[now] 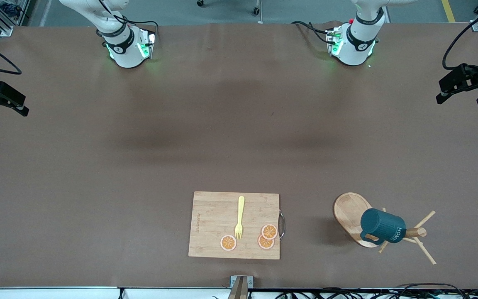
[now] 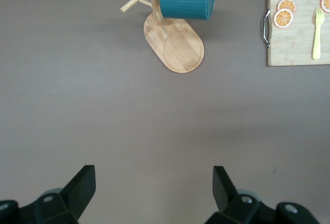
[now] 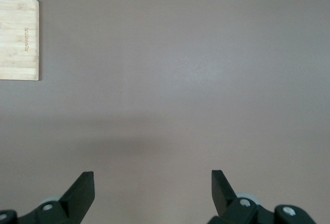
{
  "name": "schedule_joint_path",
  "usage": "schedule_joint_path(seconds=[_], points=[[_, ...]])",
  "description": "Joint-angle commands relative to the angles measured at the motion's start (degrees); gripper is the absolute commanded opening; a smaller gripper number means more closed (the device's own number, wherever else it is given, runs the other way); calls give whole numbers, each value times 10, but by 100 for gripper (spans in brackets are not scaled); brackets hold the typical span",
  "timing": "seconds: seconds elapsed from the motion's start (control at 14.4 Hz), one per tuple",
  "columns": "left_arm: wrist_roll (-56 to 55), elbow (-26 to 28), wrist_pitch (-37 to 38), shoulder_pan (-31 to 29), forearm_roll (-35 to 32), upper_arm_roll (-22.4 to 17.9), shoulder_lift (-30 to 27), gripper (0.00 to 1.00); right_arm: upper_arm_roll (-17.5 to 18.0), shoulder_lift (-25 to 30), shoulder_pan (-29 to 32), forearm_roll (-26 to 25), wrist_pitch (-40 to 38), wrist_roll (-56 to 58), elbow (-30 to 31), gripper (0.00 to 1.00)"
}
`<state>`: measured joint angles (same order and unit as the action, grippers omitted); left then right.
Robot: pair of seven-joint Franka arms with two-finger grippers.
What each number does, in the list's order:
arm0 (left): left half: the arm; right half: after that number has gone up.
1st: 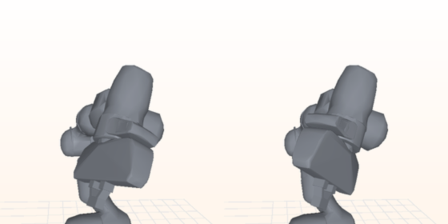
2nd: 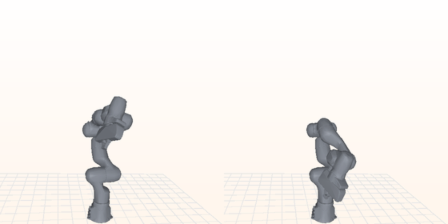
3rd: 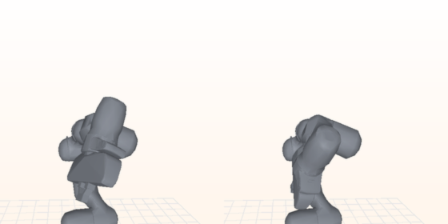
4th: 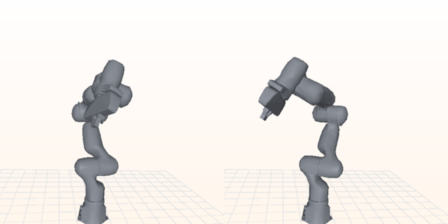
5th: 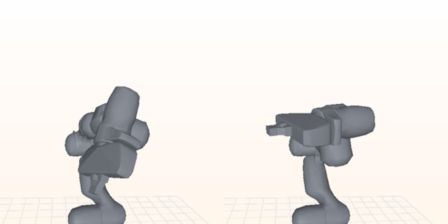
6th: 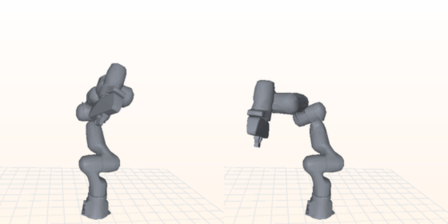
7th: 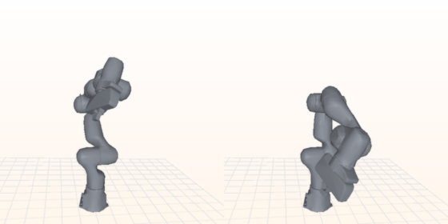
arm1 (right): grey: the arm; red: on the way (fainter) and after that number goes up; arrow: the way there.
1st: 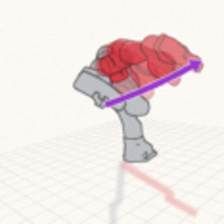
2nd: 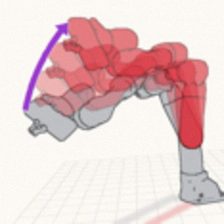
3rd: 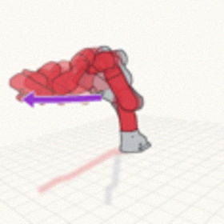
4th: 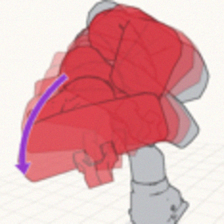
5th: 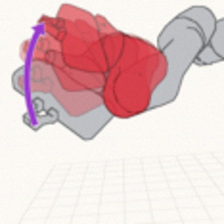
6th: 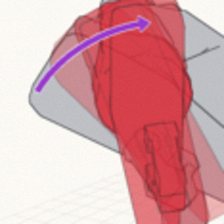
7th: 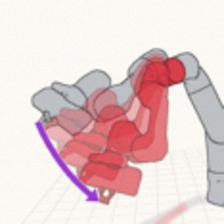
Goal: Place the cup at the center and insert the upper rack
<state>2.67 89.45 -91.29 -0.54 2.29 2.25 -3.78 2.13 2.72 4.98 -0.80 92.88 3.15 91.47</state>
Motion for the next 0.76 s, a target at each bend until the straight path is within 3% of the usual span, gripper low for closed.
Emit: schedule_joint_path(seconds=[0.0, 0.69], points=[[2, 7, -7, -2, -2, 5, -5, 100, 2, 15, 0, 0, 5, 2, 13, 100], [-2, 8, -6, 0, -3, 6, -5, 100, 2, 15, -1, 0, 5, 2, 13, 100]])
